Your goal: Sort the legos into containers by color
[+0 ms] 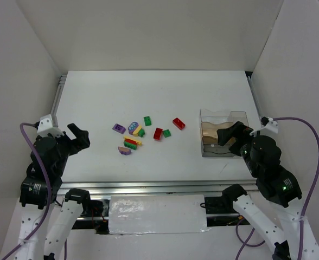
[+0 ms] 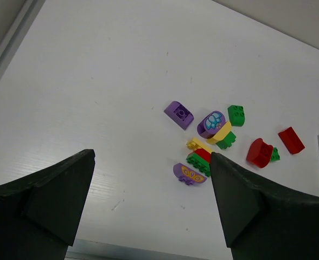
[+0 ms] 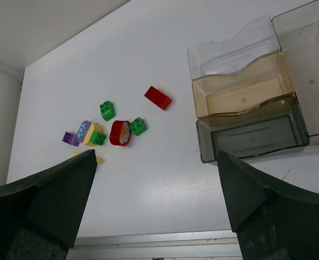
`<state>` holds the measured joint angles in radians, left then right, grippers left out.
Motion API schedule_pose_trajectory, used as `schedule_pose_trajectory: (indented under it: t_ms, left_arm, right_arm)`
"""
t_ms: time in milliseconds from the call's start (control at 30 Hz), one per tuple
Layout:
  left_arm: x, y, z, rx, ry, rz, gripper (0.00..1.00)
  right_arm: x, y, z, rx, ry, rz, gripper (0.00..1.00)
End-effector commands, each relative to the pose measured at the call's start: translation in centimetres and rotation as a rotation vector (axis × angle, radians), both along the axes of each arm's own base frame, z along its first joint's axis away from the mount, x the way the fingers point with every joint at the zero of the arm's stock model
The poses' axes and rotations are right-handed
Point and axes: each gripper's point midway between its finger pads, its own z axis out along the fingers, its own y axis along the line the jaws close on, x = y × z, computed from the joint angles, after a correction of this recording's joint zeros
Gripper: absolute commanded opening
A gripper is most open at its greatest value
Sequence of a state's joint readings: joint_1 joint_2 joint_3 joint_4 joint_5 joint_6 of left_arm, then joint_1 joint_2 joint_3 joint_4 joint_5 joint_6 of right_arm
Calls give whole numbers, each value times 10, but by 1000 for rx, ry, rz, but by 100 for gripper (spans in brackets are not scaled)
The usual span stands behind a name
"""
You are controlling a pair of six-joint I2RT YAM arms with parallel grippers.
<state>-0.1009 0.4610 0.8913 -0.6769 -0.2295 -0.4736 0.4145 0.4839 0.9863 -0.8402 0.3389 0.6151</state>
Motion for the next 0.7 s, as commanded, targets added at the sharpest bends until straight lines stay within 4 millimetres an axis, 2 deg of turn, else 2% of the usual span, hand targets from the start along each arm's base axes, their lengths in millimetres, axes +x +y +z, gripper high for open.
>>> schedule_pose_trajectory:
  t_ms: [0, 133, 167, 200, 233, 300, 333, 367, 400, 467, 500, 533, 567, 600, 633, 667]
  left_arm:
    - [2, 0, 10, 0, -50, -1, 100]
    - [2, 0, 10, -2, -52, 1, 99]
    - [2, 0, 9, -3, -49, 2, 100]
    - [3, 0, 9, -3, -49, 2, 100]
    - [3, -1, 9, -3, -45, -5, 99]
    - [4, -3, 9, -4, -45, -14, 99]
    - [5, -3, 9, -4, -45, -14, 100]
    - [5, -3, 8, -3, -44, -13, 99]
    - [5, -3, 8, -4, -44, -11, 99]
    - [6, -2, 6, -4, -36, -6, 99]
    - [5, -2, 6, -4, -35, -4, 99]
    - [5, -1, 6, -7, -33, 2, 99]
    - [6, 0, 5, -6, -28, 8, 100]
    - [5, 0, 5, -6, -28, 7, 100]
    - [5, 0, 4, -9, -27, 9, 100]
    - [6, 0, 5, -9, -29, 9, 99]
  right_arm:
    - [1, -8, 17, 20, -33, -54, 100]
    - [1, -4, 21, 41, -59, -31, 100]
    - [0, 6, 23, 60, -70, 21, 100]
    - [3, 15, 34, 96, -127, 61, 99]
    - [3, 25, 32, 111, -140, 113, 99]
    - [6, 50, 42, 159, -185, 230, 100]
    - [12, 60, 33, 185, -157, 255, 100]
    - [16, 72, 33, 202, -149, 307, 100]
    - [31, 84, 15, 196, -64, 316, 99]
    - [46, 101, -3, 226, 24, 312, 98]
    - [60, 119, -19, 208, 69, 314, 96]
    - [65, 131, -27, 195, 91, 312, 95]
    - [69, 158, -53, 155, 175, 334, 95]
    - [71, 169, -62, 122, 207, 332, 95]
    - [83, 175, -54, 90, 193, 280, 95]
    - [87, 185, -61, 52, 219, 270, 95]
